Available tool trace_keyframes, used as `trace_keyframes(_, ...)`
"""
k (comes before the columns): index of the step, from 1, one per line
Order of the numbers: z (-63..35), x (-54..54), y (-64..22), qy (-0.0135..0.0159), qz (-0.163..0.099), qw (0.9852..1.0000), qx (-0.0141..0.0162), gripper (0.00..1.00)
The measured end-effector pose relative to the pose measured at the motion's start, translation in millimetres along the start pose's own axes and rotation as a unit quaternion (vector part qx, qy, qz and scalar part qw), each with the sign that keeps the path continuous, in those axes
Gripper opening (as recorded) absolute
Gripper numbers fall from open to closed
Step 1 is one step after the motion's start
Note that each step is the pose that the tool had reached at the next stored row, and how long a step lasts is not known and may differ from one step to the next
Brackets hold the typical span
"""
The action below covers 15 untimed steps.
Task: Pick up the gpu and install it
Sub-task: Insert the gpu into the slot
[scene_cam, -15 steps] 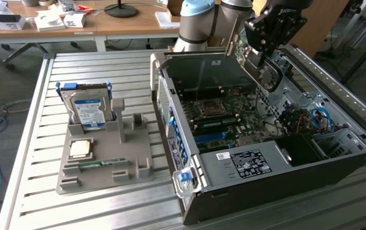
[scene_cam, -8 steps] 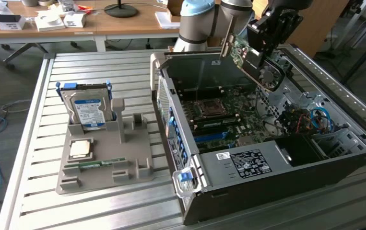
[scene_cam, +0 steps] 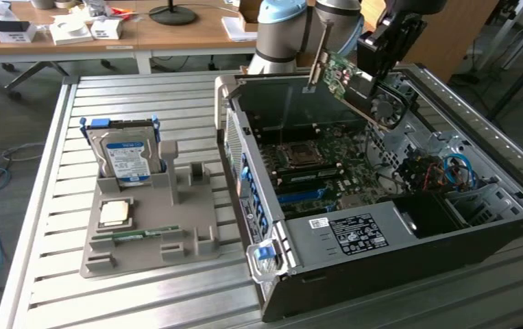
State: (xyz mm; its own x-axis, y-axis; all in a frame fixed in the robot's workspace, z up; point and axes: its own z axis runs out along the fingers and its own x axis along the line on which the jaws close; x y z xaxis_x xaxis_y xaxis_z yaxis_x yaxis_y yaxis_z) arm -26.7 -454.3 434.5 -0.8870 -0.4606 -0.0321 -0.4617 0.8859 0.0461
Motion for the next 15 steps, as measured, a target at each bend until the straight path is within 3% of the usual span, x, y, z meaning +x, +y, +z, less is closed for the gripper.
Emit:
trace_keyframes(4, 0.4, 0.0, 0.0, 0.0017, -0.036, 0.9994, -0.0011, 0.26)
trace_keyframes(8, 0.8, 0.0, 0.0, 0.0033, -0.072, 0.9974, -0.0023, 0.26)
trace_keyframes(11, 1.2, 0.0, -0.1, 0.0046, -0.099, 0.9951, -0.0032, 0.26)
trace_keyframes(15, 1.7, 0.0, -0.1, 0.0063, -0.136, 0.9907, -0.0044, 0.26)
